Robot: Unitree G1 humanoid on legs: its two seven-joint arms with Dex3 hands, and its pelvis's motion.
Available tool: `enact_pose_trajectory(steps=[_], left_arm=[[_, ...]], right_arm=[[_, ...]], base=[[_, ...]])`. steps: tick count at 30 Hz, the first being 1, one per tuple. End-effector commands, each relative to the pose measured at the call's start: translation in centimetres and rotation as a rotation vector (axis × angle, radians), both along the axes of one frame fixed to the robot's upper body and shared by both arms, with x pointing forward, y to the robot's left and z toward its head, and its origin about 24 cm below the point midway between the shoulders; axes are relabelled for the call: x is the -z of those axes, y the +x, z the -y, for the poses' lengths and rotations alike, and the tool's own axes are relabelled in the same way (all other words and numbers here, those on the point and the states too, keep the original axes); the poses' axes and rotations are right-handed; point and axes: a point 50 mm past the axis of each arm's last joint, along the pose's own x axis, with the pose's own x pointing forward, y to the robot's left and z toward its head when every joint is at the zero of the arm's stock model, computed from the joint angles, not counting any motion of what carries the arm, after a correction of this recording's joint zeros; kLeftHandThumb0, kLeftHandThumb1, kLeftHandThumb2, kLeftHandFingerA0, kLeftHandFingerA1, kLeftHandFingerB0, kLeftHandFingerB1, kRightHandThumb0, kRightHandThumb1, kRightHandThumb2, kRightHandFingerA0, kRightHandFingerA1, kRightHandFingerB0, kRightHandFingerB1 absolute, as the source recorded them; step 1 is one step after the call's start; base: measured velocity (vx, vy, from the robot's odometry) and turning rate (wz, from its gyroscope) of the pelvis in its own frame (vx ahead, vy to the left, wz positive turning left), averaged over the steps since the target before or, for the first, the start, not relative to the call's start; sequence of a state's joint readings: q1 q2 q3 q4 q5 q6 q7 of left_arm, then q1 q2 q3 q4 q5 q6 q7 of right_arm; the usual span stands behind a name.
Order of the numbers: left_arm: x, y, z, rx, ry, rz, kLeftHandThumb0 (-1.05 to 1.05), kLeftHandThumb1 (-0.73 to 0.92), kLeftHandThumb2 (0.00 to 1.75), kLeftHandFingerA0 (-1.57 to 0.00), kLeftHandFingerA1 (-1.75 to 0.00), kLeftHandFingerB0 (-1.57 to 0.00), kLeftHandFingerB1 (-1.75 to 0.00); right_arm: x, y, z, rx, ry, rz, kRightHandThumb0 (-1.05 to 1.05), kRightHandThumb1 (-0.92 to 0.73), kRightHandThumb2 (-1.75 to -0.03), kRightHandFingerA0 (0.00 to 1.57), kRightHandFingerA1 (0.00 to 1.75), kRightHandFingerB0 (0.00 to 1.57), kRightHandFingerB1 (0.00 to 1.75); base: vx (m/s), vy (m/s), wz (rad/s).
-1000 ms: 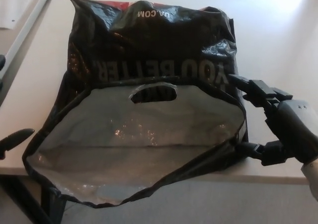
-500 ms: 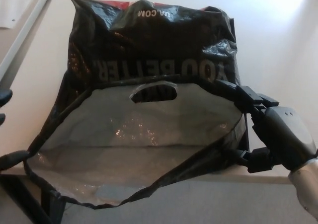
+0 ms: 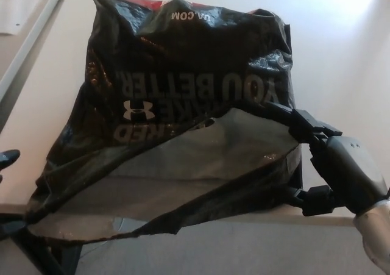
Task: A plastic bag is kept infront of the robot in the middle of the desk and the robot uses both its hands to grab it from the top and lifts it up and then releases it.
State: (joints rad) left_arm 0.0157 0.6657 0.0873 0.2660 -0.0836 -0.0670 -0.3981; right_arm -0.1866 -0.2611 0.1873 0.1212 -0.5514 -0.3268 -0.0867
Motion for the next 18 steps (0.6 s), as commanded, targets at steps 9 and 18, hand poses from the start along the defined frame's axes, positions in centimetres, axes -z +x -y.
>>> enact_pose_trajectory(steps=[9, 18], left_arm=[[2.7, -1.2, 1.2, 0.064, -0.012, -0.069, -0.56, 0.65, 0.63, -0.16, -0.32, -0.06, -0.18], [2.8, -2.2, 0.2, 0.086, -0.002, -0.086, -0.48, 0.44, 0.86, -0.02, -0.39, 0.0, -0.35]], right_arm=[[2.6, -0.2, 0.8, 0.088, 0.098, -0.175, -0.25, -0.3, -0.79, 0.32, 0.58, 0.14, 0.49], [3.6, -0.4, 1.7, 0.134, 0.121, -0.24, -0.4, -0.44, -0.63, 0.34, 0.49, 0.21, 0.4]], base=[[0.0, 0.0, 0.0], [0.0, 0.0, 0.0]])
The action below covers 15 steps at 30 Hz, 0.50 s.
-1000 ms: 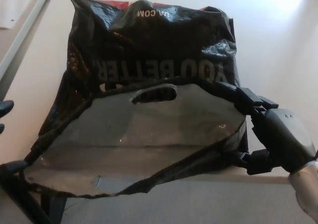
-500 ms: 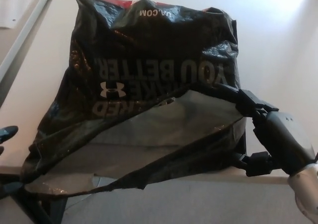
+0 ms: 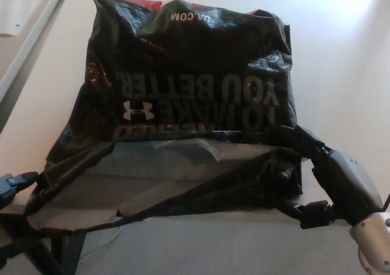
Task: A plastic bag is kept infront of the robot in the middle of the desk and the robot uses both its hands to grab it from the top and lifts it up and then releases it.
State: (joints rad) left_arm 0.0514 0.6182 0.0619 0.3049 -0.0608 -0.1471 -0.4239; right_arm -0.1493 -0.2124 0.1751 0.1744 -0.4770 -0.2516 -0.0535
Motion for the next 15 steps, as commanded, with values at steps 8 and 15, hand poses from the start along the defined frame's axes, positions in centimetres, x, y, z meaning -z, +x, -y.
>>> enact_pose_trajectory(steps=[8, 15], left_arm=[[0.8, -2.4, -1.7, 0.013, 0.072, -0.086, -0.46, 0.65, 0.59, -0.2, -0.32, -0.02, -0.28], [0.9, -2.0, -1.1, 0.014, 0.011, -0.057, -0.49, 0.43, 0.84, -0.02, -0.36, 0.0, -0.34]], right_arm=[[1.8, -0.5, 1.3, 0.063, 0.018, -0.108, -0.43, -0.44, -0.64, 0.33, 0.49, 0.21, 0.41], [2.2, -0.6, 1.3, 0.077, 0.043, -0.124, -0.34, -0.5, -0.55, 0.38, 0.44, 0.25, 0.35]], base=[[0.0, 0.0, 0.0], [0.0, 0.0, 0.0]])
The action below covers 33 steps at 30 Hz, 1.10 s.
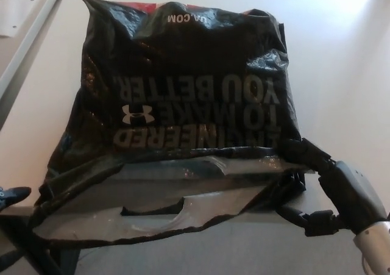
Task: A plastic bag is kept infront of the robot in the middle of the desk and the robot uses both its hands to grab it from the top and lifts it up and then releases it.
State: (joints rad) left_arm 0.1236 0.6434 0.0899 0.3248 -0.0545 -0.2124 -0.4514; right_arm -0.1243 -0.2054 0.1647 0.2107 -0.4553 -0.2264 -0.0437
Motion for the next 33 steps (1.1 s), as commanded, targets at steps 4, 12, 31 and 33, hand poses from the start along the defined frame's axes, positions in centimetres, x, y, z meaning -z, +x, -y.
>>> enact_pose_trajectory(steps=[4, 12, 31, 33], left_arm=[[0.4, 0.6, 1.2, -0.013, -0.07, 0.021, -0.53, 0.58, 0.72, -0.09, -0.3, -0.04, -0.22], [0.7, 3.3, 5.2, -0.024, -0.112, 0.138, -0.49, 0.57, 0.73, -0.11, -0.36, -0.04, -0.18], [2.2, 5.5, 10.7, -0.102, -0.217, 0.231, -0.44, 0.45, 0.78, -1.06, -1.42, -0.86, -1.3], [2.1, 5.6, 10.9, -0.11, -0.226, 0.261, -0.29, 0.64, 0.59, -0.88, -1.75, -0.7, -1.75]], right_arm=[[1.0, -0.3, 0.8, 0.051, 0.049, -0.066, -0.42, -0.44, -0.64, 0.34, 0.48, 0.22, 0.4], [2.3, -0.9, 0.9, 0.096, 0.082, -0.12, -0.4, -0.45, -0.64, 0.33, 0.46, 0.22, 0.39], [4.3, -1.7, -0.2, 0.108, 0.232, -0.162, -0.13, -0.64, -0.56, 0.64, 1.75, 0.52, 1.6], [4.5, -1.8, -0.3, 0.115, 0.248, -0.168, -0.11, -0.66, -0.57, 0.66, 1.75, 0.49, 1.75]], base=[[0.0, 0.0, 0.0], [0.0, 0.0, 0.01], [0.0, 0.0, 0.0], [0.0, 0.0, 0.0]])
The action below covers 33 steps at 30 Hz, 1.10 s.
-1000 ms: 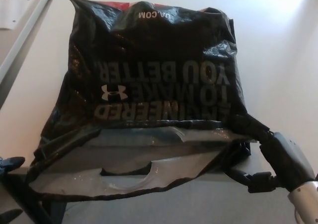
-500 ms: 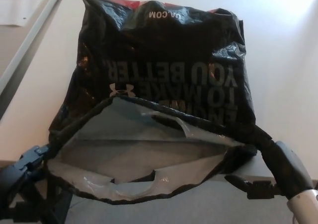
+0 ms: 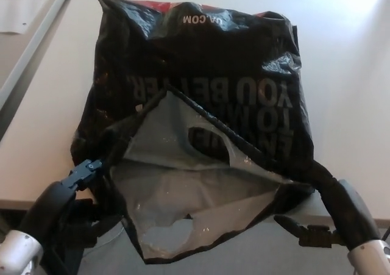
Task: A plastic bag is kept infront of the robot in the middle of the desk and the robot uses both its hands to grab it from the top and lifts it up and then releases it.
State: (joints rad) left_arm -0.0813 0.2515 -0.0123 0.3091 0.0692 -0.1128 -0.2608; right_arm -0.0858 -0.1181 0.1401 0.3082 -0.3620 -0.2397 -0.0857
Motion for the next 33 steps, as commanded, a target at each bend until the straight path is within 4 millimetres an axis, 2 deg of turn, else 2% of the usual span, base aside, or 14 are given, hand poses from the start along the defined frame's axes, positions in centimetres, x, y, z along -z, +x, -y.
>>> enact_pose_trajectory(steps=[1, 9, 17, 18, 25, 27, 28, 29, 32, 33], left_arm=[[-0.3, 0.2, 0.6, -0.075, 0.019, 0.117, -0.28, 0.69, 0.61, -0.92, -1.75, -0.74, -1.75], [-0.4, -0.1, 0.4, -0.076, 0.031, 0.141, -0.3, 0.71, 0.61, -0.92, -1.75, -0.7, -1.75], [-0.1, 0.0, 0.5, -0.093, 0.018, 0.146, -0.32, 0.68, 0.61, -0.95, -1.75, -0.73, -1.75], [-0.1, 0.0, 0.5, -0.089, 0.02, 0.154, -0.32, 0.68, 0.61, -0.95, -1.75, -0.73, -1.75], [-0.2, -0.1, 0.8, -0.091, 0.031, 0.157, -0.31, 0.68, 0.61, -0.93, -1.75, -0.72, -1.75], [-0.4, 0.0, 1.1, -0.087, 0.018, 0.174, -0.31, 0.68, 0.61, -0.91, -1.75, -0.71, -1.75], [-0.5, 0.0, 1.2, -0.085, 0.022, 0.178, -0.43, 0.51, 0.85, -1.18, -1.46, -1.02, -1.38], [-0.7, 0.1, 1.3, -0.079, 0.031, 0.19, -0.32, 0.68, 0.61, -0.89, -1.75, -0.7, -1.75], [-1.4, 0.3, 1.9, -0.078, 0.048, 0.235, -0.29, 0.68, 0.6, -0.89, -1.75, -0.69, -1.75], [-2.5, 0.3, 2.7, -0.049, 0.035, 0.31, -0.21, 0.7, 0.6, -0.89, -1.75, -0.67, -1.75]], right_arm=[[1.7, -1.0, -0.1, 0.022, 0.095, -0.067, -0.11, -0.73, -0.53, 0.63, 1.75, 0.51, 1.62], [2.3, -1.4, -0.2, 0.037, 0.124, -0.097, -0.14, -0.77, -0.52, 0.57, 1.75, 0.47, 1.56], [2.4, -1.6, -0.4, 0.028, 0.15, -0.077, -0.15, -0.77, -0.54, 0.64, 1.75, 0.53, 1.62], [2.2, -1.5, -0.4, 0.033, 0.16, -0.072, -0.13, -0.77, -0.58, 0.69, 1.75, 0.51, 1.75], [1.3, -0.9, -0.4, 0.062, 0.217, -0.077, -0.16, -0.79, -0.58, 0.68, 1.75, 0.49, 1.75], [0.4, -0.5, -0.6, 0.09, 0.319, -0.156, -0.26, -0.81, -0.58, 0.74, 1.75, 0.44, 1.75], [0.2, -0.4, -0.7, 0.09, 0.328, -0.163, -0.26, -0.81, -0.58, 0.75, 1.75, 0.43, 1.75], [-0.3, -0.3, -0.9, 0.079, 0.329, -0.158, -0.23, -0.81, -0.57, 0.73, 1.75, 0.42, 1.75], [-1.1, -0.1, -1.3, 0.043, 0.334, -0.144, -0.17, -0.81, -0.58, 0.75, 1.75, 0.43, 1.75], [-2.1, 0.0, -1.9, -0.014, 0.331, -0.121, -0.12, -0.82, -0.59, 0.77, 1.75, 0.47, 1.75]], base=[[0.0, 0.0, 0.0], [0.0, 0.0, 0.0], [0.0, 0.0, 0.0], [0.0, 0.0, 0.0], [0.0, 0.0, 0.0], [0.0, 0.0, 0.0], [0.0, 0.0, 0.0], [0.0, 0.0, 0.0], [0.0, 0.0, 0.0], [0.0, 0.0, 0.0]])
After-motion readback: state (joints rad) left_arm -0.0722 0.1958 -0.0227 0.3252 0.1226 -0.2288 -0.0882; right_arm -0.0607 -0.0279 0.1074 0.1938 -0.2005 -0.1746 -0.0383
